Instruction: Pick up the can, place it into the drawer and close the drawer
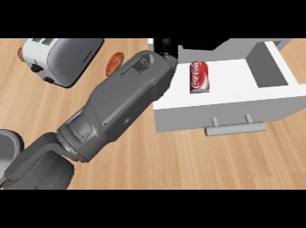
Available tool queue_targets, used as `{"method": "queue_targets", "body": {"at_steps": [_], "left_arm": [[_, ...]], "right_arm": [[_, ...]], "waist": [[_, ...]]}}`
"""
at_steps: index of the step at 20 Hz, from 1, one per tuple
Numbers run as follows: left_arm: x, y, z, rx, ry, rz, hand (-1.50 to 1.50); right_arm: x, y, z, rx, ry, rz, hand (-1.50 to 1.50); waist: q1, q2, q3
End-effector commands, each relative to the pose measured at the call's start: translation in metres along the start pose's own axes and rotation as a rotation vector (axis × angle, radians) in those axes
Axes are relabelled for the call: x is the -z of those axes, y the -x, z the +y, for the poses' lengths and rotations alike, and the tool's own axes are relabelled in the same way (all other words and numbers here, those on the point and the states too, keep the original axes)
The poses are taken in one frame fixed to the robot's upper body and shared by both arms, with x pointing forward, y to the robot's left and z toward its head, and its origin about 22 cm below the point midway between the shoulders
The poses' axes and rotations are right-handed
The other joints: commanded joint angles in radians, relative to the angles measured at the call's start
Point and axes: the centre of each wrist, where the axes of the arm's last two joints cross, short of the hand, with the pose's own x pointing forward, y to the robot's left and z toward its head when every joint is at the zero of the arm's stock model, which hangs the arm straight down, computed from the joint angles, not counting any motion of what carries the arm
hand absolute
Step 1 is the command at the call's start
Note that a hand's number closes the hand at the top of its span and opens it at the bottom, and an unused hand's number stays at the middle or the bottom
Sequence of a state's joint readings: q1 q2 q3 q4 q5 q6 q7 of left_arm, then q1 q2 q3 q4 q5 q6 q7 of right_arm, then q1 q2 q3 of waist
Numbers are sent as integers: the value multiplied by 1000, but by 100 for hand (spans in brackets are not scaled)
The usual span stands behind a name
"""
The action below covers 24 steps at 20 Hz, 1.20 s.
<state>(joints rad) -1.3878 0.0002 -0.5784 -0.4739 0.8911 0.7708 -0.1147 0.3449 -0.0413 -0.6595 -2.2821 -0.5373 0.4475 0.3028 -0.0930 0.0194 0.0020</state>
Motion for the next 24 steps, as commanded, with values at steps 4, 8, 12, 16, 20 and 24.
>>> {"method": "queue_targets", "body": {"at_steps": [4, 8, 12, 16, 20, 24], "left_arm": [[-1, 0, -2, -18, -28, 3, -150], [-1, 19, 7, -33, -43, -26, -150], [-2, 2, -2, -62, -6, -30, -150], [-5, -9, -8, -82, -6, -82, -150], [1, -12, -5, -94, -12, -107, -150], [-6, -5, -8, -84, -3, -139, -150]], "right_arm": [[6, 0, 0, -4, -15, -3, -150], [6, -9, 4, -40, -16, -70, -150], [11, -36, 4, -305, -57, -168, -150], [18, -49, 28, -354, -128, -251, -150], [27, -39, 39, -404, -146, -291, -150], [46, -48, 60, -526, -173, -328, -150]], "waist": [[-5, 1, 0], [-8, 3, -1], [3, 2, -1], [13, 2, -1], [38, 2, -1], [59, 1, -2]]}}
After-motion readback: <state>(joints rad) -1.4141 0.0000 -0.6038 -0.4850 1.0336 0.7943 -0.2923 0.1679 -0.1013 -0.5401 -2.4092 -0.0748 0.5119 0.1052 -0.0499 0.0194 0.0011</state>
